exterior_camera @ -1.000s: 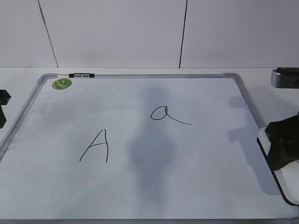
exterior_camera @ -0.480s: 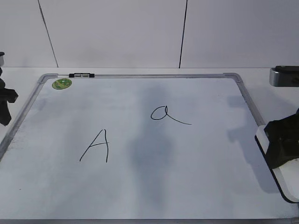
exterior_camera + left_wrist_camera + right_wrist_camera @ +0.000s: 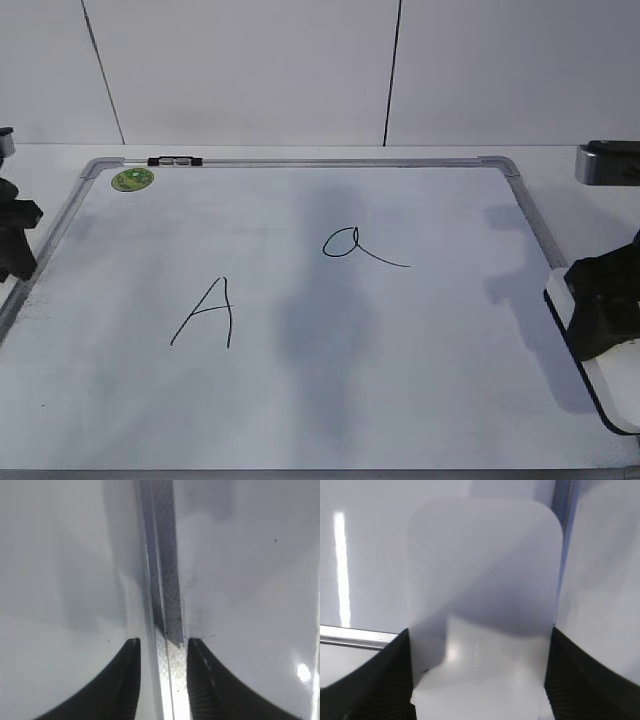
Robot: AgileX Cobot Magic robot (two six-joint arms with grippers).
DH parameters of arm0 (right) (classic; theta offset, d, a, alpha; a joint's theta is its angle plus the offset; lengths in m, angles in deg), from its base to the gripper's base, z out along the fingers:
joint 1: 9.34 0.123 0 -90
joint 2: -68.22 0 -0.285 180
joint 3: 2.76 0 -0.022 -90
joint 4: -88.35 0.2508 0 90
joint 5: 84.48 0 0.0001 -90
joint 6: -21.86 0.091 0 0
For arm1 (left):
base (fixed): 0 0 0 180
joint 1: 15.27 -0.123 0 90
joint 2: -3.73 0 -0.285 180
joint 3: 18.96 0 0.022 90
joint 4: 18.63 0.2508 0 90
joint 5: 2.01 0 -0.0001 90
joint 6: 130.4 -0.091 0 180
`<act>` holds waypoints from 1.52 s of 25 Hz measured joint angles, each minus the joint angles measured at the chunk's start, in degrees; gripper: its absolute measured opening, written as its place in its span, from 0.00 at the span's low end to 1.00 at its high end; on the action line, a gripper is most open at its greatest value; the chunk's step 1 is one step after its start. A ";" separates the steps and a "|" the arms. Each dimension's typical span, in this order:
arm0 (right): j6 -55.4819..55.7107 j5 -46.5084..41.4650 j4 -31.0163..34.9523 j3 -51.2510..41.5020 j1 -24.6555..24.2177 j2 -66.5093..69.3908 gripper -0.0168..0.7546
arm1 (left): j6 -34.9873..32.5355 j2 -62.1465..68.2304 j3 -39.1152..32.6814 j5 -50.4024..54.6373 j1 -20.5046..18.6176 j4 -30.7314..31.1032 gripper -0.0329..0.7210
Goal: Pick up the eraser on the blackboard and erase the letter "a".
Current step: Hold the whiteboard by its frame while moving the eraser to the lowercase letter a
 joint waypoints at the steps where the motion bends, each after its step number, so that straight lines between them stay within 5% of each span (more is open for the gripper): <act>1: 0.00 0.09 0.00 0.00 0.00 0.00 0.76 | -0.11 0.44 0.00 0.00 0.00 -0.26 0.36; 22: -0.13 0.13 0.13 0.00 0.00 0.00 0.76 | -0.44 2.59 0.97 -0.21 -0.81 -0.92 0.28; 28: -0.17 0.13 0.16 0.00 0.00 0.00 0.76 | -0.44 2.59 0.97 -0.21 -0.94 -1.37 0.11; 38: -2.62 0.13 1.30 0.09 0.00 0.00 0.76 | -0.09 3.93 1.89 1.24 -1.29 -2.73 0.09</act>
